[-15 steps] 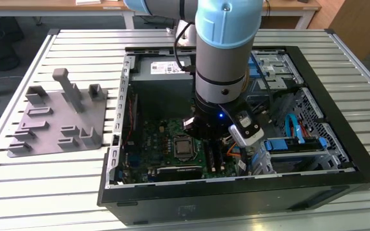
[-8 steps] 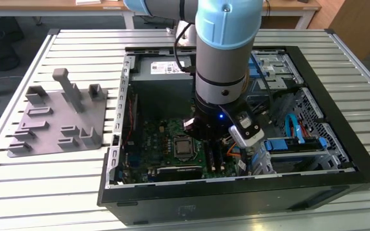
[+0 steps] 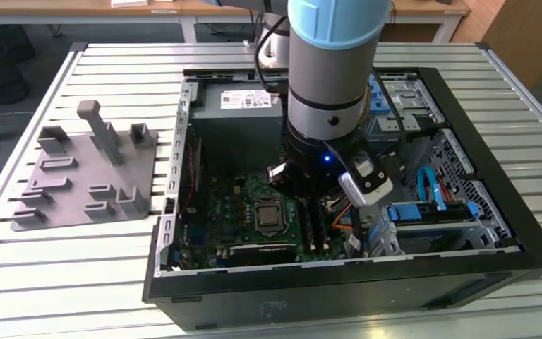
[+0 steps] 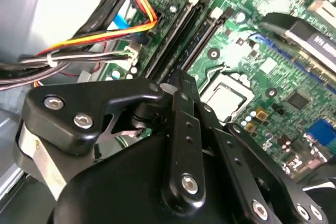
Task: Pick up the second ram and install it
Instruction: 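Press down the second ram until it locks into place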
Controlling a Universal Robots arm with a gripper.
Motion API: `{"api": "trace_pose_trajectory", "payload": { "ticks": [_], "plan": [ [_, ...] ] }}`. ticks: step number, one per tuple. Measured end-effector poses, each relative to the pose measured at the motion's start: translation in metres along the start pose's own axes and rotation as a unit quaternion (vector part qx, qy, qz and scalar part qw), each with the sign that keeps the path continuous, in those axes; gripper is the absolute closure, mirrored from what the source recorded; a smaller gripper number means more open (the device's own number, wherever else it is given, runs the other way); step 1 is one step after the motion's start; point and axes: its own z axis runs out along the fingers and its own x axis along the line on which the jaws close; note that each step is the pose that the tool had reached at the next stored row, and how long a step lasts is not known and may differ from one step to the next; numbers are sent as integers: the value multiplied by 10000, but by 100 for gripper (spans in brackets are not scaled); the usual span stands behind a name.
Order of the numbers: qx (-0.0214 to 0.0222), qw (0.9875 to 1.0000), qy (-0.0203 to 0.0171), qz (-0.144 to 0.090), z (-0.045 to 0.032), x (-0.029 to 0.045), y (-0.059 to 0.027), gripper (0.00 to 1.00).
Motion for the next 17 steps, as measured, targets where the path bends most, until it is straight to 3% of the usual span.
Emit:
{"api": "trace_pose_trajectory", "payload": {
  "ticks": [6,10,17],
  "plan": [
    [0,10000,0,-1,-6,-4,163,90],
    [0,10000,0,-1,-26,-7,215,90],
    [0,10000,0,-1,-284,-21,213,90]
  ]
}}
